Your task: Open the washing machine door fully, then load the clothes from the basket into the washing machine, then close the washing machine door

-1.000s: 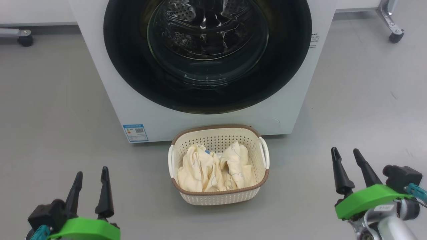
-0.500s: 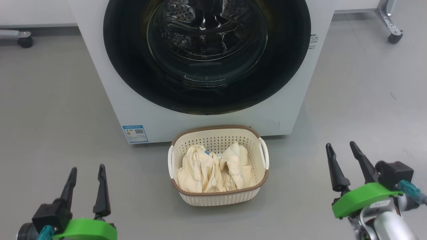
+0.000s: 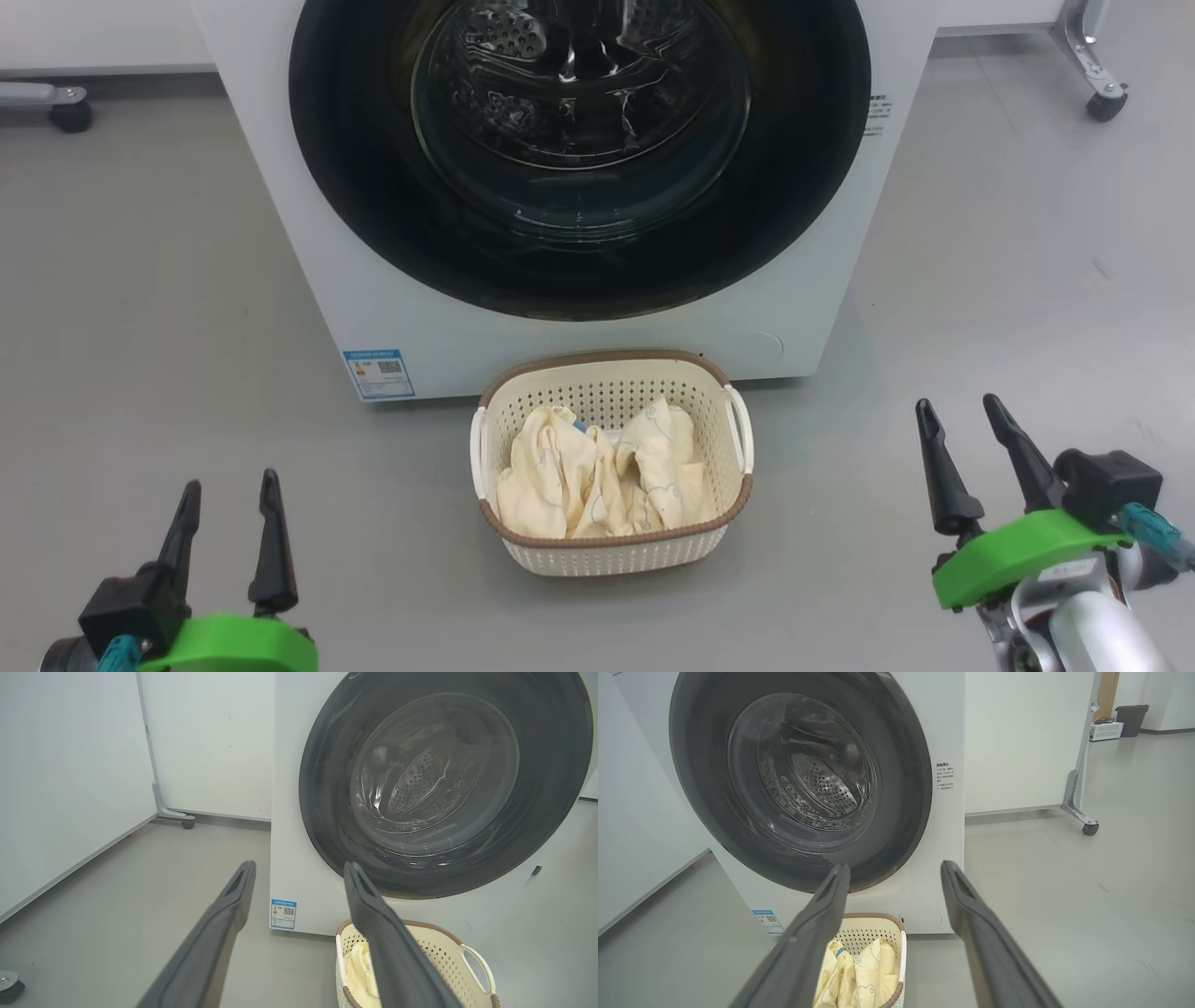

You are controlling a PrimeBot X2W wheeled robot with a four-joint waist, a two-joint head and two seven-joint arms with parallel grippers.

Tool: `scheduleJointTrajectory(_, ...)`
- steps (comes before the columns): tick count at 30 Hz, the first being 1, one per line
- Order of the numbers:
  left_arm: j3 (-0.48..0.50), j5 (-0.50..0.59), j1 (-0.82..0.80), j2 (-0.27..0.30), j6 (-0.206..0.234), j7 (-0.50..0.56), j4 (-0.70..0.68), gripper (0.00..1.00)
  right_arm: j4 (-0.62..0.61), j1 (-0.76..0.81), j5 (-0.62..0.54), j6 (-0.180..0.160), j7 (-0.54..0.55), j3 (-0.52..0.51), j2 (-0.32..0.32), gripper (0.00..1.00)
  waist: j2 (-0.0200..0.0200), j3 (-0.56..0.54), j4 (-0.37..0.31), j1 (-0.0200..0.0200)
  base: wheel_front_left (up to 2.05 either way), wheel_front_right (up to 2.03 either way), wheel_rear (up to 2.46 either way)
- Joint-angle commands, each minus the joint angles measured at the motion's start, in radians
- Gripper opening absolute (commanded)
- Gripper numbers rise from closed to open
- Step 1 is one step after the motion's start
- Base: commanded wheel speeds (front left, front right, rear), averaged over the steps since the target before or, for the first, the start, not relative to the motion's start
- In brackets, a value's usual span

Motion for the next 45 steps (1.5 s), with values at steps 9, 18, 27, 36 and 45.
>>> scheduleJointTrajectory(9,0.030,0.004,-0.057,0.022,0.001,-0.014,-0.004,1.00,-0.034,-0.042,0.002,-0.003,-0.014,0.016,-0.015,1.00,0.0000,0.001,0.003,0.0000,0.00,0.00,0.00)
scheduleJointTrajectory(18,0.034,0.047,-0.061,0.029,0.016,-0.014,-0.019,1.00,-0.032,-0.044,-0.013,-0.003,-0.014,0.013,-0.014,1.00,0.0000,0.007,-0.001,0.0000,0.00,0.00,0.00)
scheduleJointTrajectory(27,0.041,0.041,-0.062,0.022,0.013,-0.014,-0.010,1.00,-0.027,-0.041,-0.010,-0.003,-0.014,0.014,-0.013,1.00,0.0000,0.007,0.001,0.0000,0.00,0.00,0.00)
scheduleJointTrajectory(36,0.054,0.040,-0.061,0.024,0.010,-0.014,-0.018,1.00,-0.028,-0.038,-0.012,-0.003,-0.014,0.011,-0.010,1.00,0.0000,0.003,0.003,0.0000,0.00,0.00,0.00)
scheduleJointTrajectory(45,0.050,0.041,-0.060,0.027,0.006,-0.014,-0.019,1.00,-0.028,-0.033,-0.012,-0.003,-0.014,0.008,-0.008,1.00,0.0000,0.006,0.002,0.0000,0.00,0.00,0.00)
